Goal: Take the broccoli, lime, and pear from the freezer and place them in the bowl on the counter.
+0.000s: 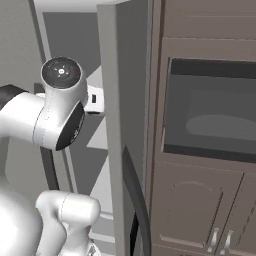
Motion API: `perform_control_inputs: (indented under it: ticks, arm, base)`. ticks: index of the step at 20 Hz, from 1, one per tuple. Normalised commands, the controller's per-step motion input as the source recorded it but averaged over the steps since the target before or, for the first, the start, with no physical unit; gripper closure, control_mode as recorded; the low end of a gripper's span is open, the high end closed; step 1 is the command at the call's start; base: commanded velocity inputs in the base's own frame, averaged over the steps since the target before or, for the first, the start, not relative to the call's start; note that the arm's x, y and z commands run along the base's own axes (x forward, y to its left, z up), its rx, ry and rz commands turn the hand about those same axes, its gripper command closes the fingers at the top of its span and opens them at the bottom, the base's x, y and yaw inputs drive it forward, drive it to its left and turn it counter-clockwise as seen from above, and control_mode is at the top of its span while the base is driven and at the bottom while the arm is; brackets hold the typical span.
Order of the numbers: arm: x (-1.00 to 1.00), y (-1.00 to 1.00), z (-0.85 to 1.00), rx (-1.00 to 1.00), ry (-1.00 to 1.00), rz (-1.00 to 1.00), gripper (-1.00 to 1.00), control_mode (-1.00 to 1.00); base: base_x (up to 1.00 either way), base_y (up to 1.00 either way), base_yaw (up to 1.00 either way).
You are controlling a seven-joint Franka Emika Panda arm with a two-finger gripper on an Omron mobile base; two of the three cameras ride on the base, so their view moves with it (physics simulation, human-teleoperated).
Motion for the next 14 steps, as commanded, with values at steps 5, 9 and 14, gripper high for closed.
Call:
perform_control_inputs:
  ticks: [5, 9, 14]
  arm:
    - [0.42, -0.01, 0.06, 0.0, -0.01, 0.07, -1.0, -1.0]
    - [0.41, 0.0, 0.0, 0.0, -0.1, 0.02, -1.0, -1.0]
    - [0.15, 0.0, 0.09, -0.06, -0.13, 0.0, -1.0, -1.0]
  base:
    - [0.0, 0.0, 0.0]
    - [0.0, 0.0, 0.0]
    - [0.0, 0.0, 0.0]
